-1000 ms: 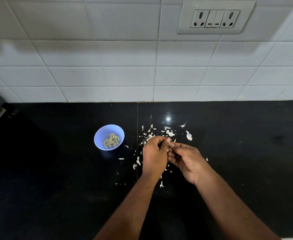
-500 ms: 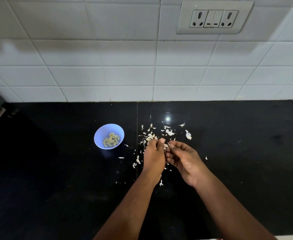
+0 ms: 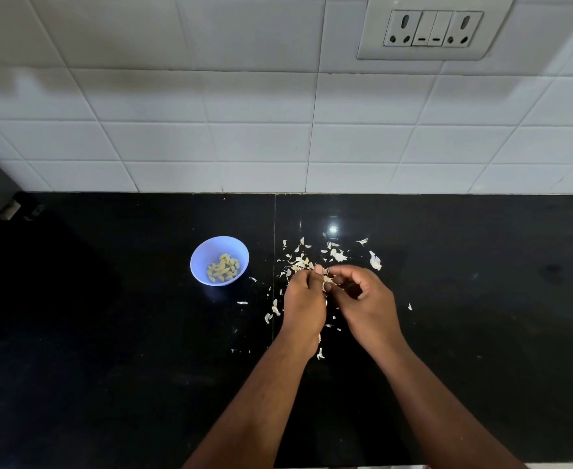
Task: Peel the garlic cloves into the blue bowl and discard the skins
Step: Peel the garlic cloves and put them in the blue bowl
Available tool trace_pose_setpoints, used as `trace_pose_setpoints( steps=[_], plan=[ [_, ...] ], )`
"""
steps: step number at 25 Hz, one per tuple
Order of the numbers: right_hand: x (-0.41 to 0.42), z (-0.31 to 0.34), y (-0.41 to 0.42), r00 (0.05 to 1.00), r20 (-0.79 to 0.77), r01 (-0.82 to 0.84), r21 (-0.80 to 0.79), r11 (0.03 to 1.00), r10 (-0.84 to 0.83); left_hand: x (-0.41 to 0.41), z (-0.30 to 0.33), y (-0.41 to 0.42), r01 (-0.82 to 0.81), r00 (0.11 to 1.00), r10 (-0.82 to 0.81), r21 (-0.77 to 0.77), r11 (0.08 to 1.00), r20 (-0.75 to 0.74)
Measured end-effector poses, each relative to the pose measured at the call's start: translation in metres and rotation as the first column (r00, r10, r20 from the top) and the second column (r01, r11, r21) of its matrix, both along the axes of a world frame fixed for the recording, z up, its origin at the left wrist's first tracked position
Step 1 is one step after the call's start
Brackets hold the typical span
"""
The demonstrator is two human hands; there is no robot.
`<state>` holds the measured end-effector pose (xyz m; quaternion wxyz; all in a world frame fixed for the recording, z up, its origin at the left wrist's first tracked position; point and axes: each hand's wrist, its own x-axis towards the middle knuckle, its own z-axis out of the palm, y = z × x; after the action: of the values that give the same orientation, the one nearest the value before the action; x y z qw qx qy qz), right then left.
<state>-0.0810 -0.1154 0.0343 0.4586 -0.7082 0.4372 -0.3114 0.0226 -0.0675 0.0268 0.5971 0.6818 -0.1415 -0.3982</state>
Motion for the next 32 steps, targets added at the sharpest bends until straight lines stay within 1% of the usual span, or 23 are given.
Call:
trace_pose_setpoints(
  steps=[2, 3, 4, 5, 7, 9, 10, 12, 13, 16, 17, 19, 21, 24, 28, 30, 32],
  plan=[
    [0.002, 0.001, -0.001, 0.997, -0.075, -0.014, -0.083, 0.996, 0.008, 0.001, 0.0, 0.001, 0.001, 0.999, -0.001, 0.017, 1.0, 0.047],
    [0.004, 0.0, -0.001, 0.994, -0.112, -0.025, -0.105, 0.994, 0.013, 0.0, 0.0, 0.001, -0.007, 0.998, 0.006, 0.021, 1.0, 0.057],
    [0.006, -0.001, 0.0, 0.992, -0.123, -0.028, -0.093, 0.995, 0.016, 0.0, -0.003, 0.001, -0.022, 0.998, 0.021, 0.021, 1.0, 0.06],
    [0.009, -0.003, 0.001, 0.996, -0.091, -0.011, -0.037, 0.999, 0.007, 0.0, -0.003, 0.001, -0.041, 0.998, 0.04, 0.021, 0.999, 0.054],
    [0.014, -0.002, 0.006, 0.993, 0.103, 0.041, 0.194, 0.98, -0.062, 0.0, -0.005, 0.002, -0.073, 0.997, 0.073, 0.019, 0.997, 0.012],
    [0.017, 0.003, 0.009, 0.941, 0.285, 0.047, 0.416, 0.908, -0.18, 0.004, -0.008, 0.004, -0.07, 0.997, 0.071, 0.03, 0.997, -0.04],
    [0.018, 0.004, 0.009, 0.923, 0.32, 0.044, 0.465, 0.884, -0.214, 0.006, -0.008, 0.006, -0.055, 0.997, 0.057, 0.034, 0.998, -0.056],
    [0.017, 0.005, 0.007, 0.925, 0.322, 0.033, 0.461, 0.887, -0.202, 0.009, -0.003, 0.01, -0.023, 0.998, 0.025, 0.017, 1.0, -0.061],
    [0.017, 0.004, 0.006, 0.936, 0.304, 0.03, 0.433, 0.901, -0.178, 0.009, 0.001, 0.011, -0.01, 0.999, 0.011, 0.008, 1.0, -0.033],
    [0.019, 0.004, 0.004, 0.958, 0.256, 0.033, 0.356, 0.934, -0.131, 0.012, 0.006, 0.012, -0.003, 0.992, 0.002, 0.009, 1.0, 0.127],
    [0.019, 0.005, 0.004, 0.96, 0.249, 0.036, 0.339, 0.94, -0.126, 0.014, 0.006, 0.013, -0.019, 0.988, 0.02, -0.006, 1.0, 0.153],
    [0.02, 0.006, 0.001, 0.96, 0.244, 0.055, 0.325, 0.944, -0.139, 0.02, 0.007, 0.015, -0.021, 0.993, 0.029, -0.076, 0.997, 0.114],
    [0.02, 0.007, -0.001, 0.957, 0.248, 0.066, 0.318, 0.946, -0.15, 0.024, 0.009, 0.017, 0.021, 0.997, -0.012, -0.122, 0.992, 0.075],
    [0.022, 0.006, -0.001, 0.953, 0.261, 0.068, 0.315, 0.947, -0.155, 0.026, 0.011, 0.016, 0.031, 0.997, -0.022, -0.108, 0.994, 0.078],
    [0.022, 0.007, -0.001, 0.948, 0.277, 0.061, 0.319, 0.946, -0.155, 0.025, 0.01, 0.016, 0.001, 1.0, 0.002, -0.099, 0.995, 0.026],
    [0.023, 0.006, -0.002, 0.951, 0.272, 0.055, 0.329, 0.943, -0.15, 0.024, 0.009, 0.016, -0.019, 0.997, 0.025, -0.083, 0.996, 0.074],
    [0.025, 0.004, -0.003, 0.955, 0.26, 0.049, 0.347, 0.936, -0.146, 0.023, 0.008, 0.014, -0.032, 0.979, 0.041, -0.049, 0.998, 0.197]
  ],
)
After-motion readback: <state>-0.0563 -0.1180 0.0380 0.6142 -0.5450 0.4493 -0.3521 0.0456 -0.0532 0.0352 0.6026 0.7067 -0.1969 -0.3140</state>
